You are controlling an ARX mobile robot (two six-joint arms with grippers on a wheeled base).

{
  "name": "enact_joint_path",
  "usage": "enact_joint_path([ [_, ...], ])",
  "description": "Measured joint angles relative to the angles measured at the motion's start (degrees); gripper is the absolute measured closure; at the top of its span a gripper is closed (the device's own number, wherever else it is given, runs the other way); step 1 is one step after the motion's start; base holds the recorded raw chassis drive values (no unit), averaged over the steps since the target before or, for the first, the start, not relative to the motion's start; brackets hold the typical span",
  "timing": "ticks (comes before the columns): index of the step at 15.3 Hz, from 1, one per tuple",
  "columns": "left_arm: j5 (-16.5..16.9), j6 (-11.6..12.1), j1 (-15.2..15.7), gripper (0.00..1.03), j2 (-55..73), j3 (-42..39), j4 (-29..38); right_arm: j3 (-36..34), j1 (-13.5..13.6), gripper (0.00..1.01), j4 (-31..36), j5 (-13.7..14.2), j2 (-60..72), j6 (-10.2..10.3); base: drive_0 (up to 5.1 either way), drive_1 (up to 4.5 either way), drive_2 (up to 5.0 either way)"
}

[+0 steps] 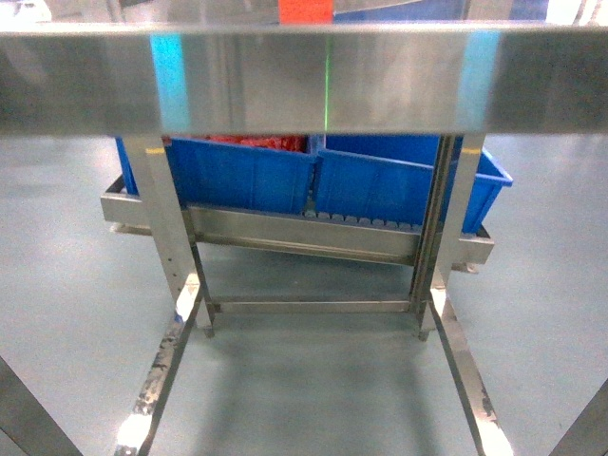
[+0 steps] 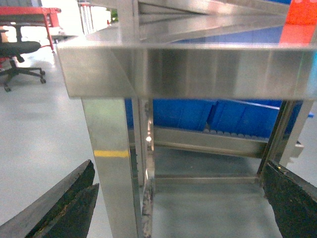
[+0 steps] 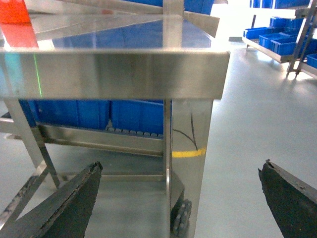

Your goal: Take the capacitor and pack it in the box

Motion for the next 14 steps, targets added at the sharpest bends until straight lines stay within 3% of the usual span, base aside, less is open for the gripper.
enact_joint_path([
  [14, 0.0, 0.0, 0.0, 0.05, 0.0, 0.0, 0.2, 0.0, 0.0, 0.03, 0.3, -0.1, 0.0, 0.0, 0.0, 0.0, 0.0],
])
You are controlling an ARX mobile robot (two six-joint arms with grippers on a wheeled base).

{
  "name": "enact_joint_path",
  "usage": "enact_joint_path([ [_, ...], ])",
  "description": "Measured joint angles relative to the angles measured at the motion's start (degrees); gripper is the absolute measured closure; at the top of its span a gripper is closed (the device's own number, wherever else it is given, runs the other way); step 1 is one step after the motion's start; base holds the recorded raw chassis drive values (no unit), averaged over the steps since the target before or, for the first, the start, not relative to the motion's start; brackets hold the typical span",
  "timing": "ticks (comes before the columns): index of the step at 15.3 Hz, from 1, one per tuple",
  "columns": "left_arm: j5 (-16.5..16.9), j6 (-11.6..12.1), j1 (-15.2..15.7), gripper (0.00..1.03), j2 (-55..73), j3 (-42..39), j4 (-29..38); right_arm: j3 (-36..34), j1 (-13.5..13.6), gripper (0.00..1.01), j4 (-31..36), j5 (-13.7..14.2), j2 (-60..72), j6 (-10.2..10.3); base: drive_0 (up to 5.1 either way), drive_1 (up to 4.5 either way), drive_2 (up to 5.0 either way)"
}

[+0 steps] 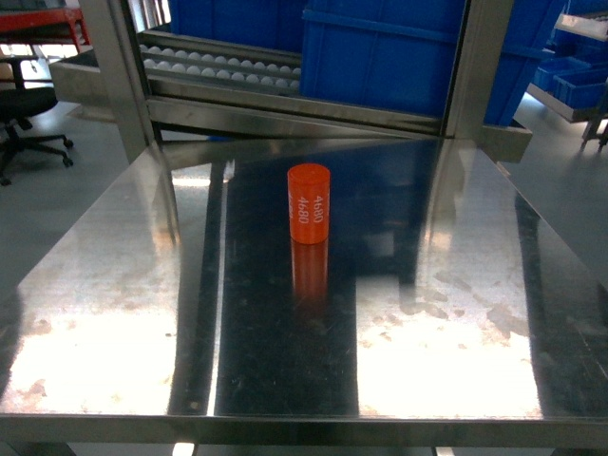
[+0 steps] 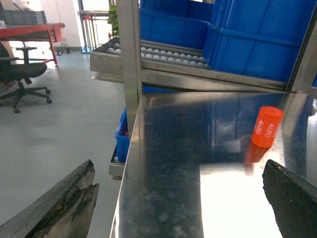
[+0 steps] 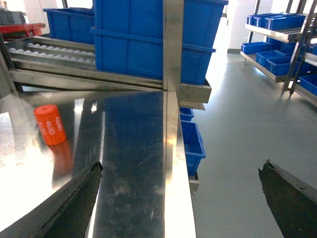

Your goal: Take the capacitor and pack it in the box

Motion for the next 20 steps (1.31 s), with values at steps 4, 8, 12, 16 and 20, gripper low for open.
enact_joint_path([
  [4, 0.0, 0.0, 0.0, 0.05, 0.0, 0.0, -0.2, 0.0, 0.0, 0.03, -0.2, 0.0, 0.0, 0.0, 0.0, 0.0, 0.0],
  [8, 0.0, 0.0, 0.0, 0.05, 0.0, 0.0, -0.2, 0.0, 0.0, 0.03, -0.2, 0.0, 0.0, 0.0, 0.0, 0.0, 0.0],
  [12, 0.0, 0.0, 0.0, 0.05, 0.0, 0.0, -0.2, 0.0, 0.0, 0.03, -0.2, 0.0, 0.0, 0.0, 0.0, 0.0, 0.0],
  [16, 0.0, 0.0, 0.0, 0.05, 0.0, 0.0, -0.2, 0.0, 0.0, 0.03, -0.2, 0.0, 0.0, 0.0, 0.0, 0.0, 0.0],
  [20, -3.7, -0.1, -5.3, 0.05, 10.3, 0.1, 13.6, 0.0, 0.0, 0.03, -0.3, 0.0, 0.0, 0.0, 0.0, 0.0, 0.0],
])
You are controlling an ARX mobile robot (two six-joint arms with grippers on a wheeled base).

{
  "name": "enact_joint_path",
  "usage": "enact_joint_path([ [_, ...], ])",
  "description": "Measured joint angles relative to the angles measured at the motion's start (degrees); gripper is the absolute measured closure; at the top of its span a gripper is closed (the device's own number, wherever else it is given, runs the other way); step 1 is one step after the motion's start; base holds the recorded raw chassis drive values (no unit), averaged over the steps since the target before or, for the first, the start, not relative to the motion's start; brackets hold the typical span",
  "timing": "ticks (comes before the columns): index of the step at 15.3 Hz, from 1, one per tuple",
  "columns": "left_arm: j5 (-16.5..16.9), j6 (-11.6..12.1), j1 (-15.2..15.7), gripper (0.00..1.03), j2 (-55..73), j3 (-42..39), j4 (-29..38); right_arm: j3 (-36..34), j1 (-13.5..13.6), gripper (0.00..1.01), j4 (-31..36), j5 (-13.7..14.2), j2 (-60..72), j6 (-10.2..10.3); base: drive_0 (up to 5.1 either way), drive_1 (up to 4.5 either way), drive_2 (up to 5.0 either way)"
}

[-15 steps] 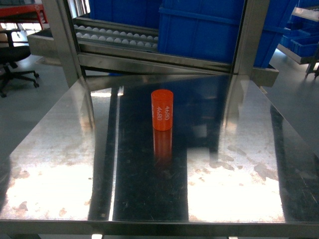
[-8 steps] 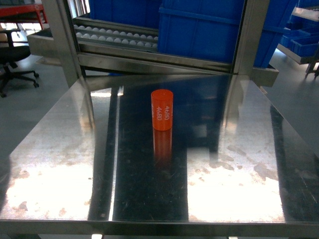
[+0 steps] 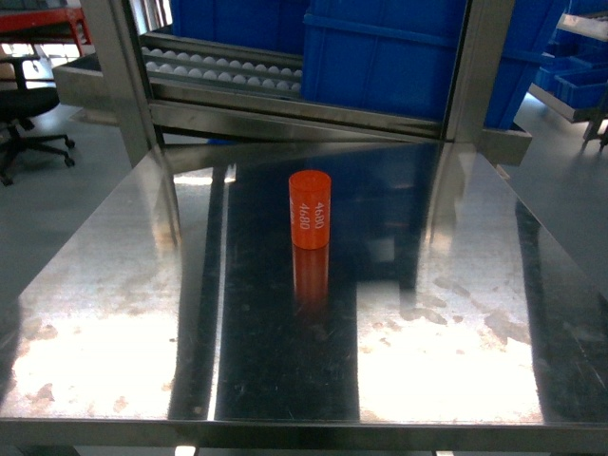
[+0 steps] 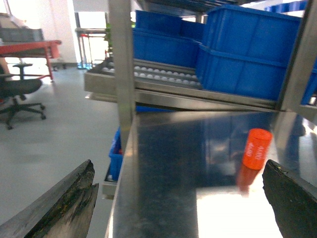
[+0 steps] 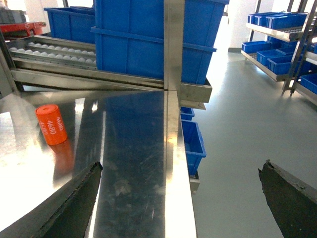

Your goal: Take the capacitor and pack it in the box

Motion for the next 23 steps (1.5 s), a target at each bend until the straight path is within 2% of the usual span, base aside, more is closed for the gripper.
enact_joint_path([
  [1, -1.7, 0.0, -3.5, 0.05, 13.4, 0.2, 12.1, 0.0, 0.0, 0.03, 0.0, 0.0, 0.0, 0.0, 0.0, 0.0, 0.0],
  [3, -5.7, 0.6, -6.8, 0.05, 42.9, 7.1, 37.5, 0.0, 0.0, 0.03, 0.0, 0.0, 0.0, 0.0, 0.0, 0.0, 0.0],
  [4, -6.4, 0.7, -8.9, 0.05, 55.5, 13.5, 47.2, 0.0, 0.0, 0.03, 0.0, 0.0, 0.0, 0.0, 0.0, 0.0, 0.0],
  [5, -6.4, 0.7, -11.5, 0.05, 67.9, 20.0, 51.8, 0.0, 0.0, 0.03, 0.0, 0.0, 0.0, 0.0, 0.0, 0.0, 0.0],
  [7, -7.6, 0.7, -15.9, 0.05, 85.2, 28.7, 49.0, 0.0, 0.0, 0.03, 0.0, 0.0, 0.0, 0.0, 0.0, 0.0, 0.0],
  [8, -8.3, 0.6, -17.6, 0.05, 90.3, 32.7, 48.1, 0.0, 0.0, 0.03, 0.0, 0.0, 0.0, 0.0, 0.0, 0.0, 0.0],
  [10, -8.6, 0.4, -18.9, 0.05, 93.7, 37.2, 46.9, 0.0, 0.0, 0.03, 0.0, 0.0, 0.0, 0.0, 0.0, 0.0, 0.0],
  [16, -8.9, -0.2, -20.2, 0.05, 97.7, 42.1, 45.0, 0.0, 0.0, 0.03, 0.0, 0.0, 0.0, 0.0, 0.0, 0.0, 0.0],
  [19, -8.3, -1.4, -20.9, 0.05, 104.2, 46.8, 43.0, 0.0, 0.0, 0.03, 0.0, 0.0, 0.0, 0.0, 0.0, 0.0, 0.0],
  [21, -8.3, -2.4, -22.3, 0.05, 113.5, 57.1, 38.2, 0.0, 0.0, 0.03, 0.0, 0.0, 0.0, 0.0, 0.0, 0.0, 0.0],
  [22, -10.3, -3.0, -21.9, 0.05, 120.5, 66.0, 35.2, 0.0, 0.0, 0.03, 0.0, 0.0, 0.0, 0.0, 0.0, 0.0, 0.0],
  [23, -11.5, -3.1, -21.7, 0.05, 122.6, 68.6, 34.2, 0.0, 0.0, 0.03, 0.0, 0.0, 0.0, 0.0, 0.0, 0.0, 0.0],
])
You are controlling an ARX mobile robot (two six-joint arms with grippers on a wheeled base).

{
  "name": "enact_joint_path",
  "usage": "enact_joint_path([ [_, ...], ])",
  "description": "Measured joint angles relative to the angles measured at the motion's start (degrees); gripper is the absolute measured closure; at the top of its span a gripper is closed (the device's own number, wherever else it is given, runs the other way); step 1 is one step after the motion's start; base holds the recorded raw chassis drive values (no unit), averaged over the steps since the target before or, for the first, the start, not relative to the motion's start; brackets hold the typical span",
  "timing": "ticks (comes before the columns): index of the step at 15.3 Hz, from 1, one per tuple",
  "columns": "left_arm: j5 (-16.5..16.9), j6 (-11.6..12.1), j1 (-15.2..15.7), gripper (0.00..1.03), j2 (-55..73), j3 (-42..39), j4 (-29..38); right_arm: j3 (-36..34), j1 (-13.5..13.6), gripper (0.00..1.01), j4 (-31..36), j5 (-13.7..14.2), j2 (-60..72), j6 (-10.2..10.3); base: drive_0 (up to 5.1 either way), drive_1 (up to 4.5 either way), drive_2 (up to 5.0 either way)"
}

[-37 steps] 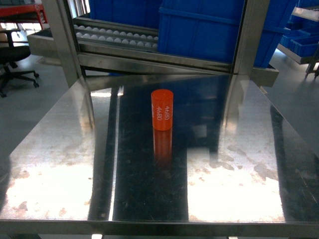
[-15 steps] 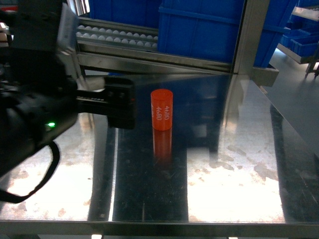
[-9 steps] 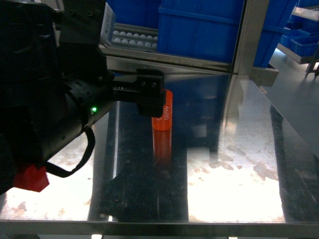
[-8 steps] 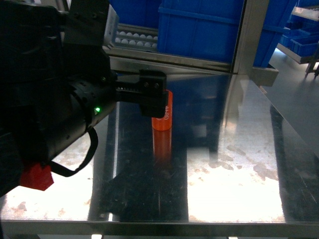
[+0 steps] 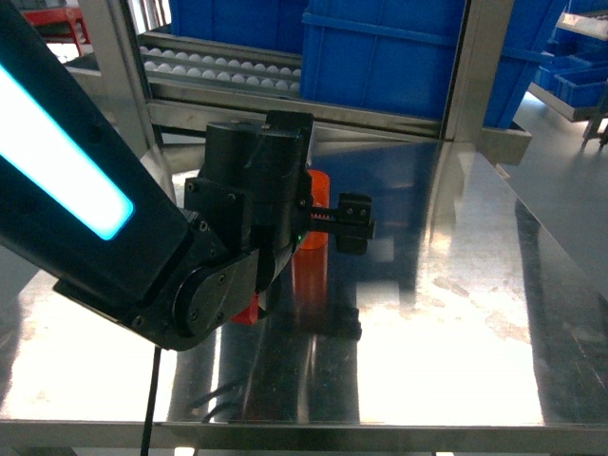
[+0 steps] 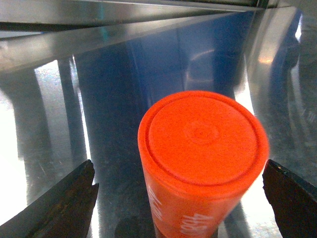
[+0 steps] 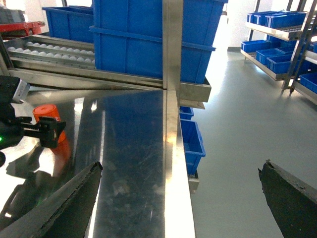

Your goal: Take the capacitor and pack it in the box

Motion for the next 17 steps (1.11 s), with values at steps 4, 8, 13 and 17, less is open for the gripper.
enact_joint_path([
  [4, 0.6, -1.7, 0.2, 0.05, 5.1, 6.3, -2.6, 0.0, 0.0, 0.03, 0.0, 0.0, 0.0, 0.0, 0.0, 0.0, 0.0],
  [8, 0.4, -3.4, 0.3, 0.44, 5.1, 6.6, -3.7, 0.0, 0.0, 0.03, 0.0, 0.0, 0.0, 0.0, 0.0, 0.0, 0.0],
  [13, 0.6, -4.5, 1.8, 0.57, -1.3, -2.4, 3.2, 0.0, 0.0, 0.03, 0.0, 0.0, 0.0, 0.0, 0.0, 0.0, 0.0],
  [17, -0.3, -2.4, 4.3, 0.58, -15.1, -16.7, 15.9, 0.0, 0.0, 0.03, 0.0, 0.0, 0.0, 0.0, 0.0, 0.0, 0.0],
])
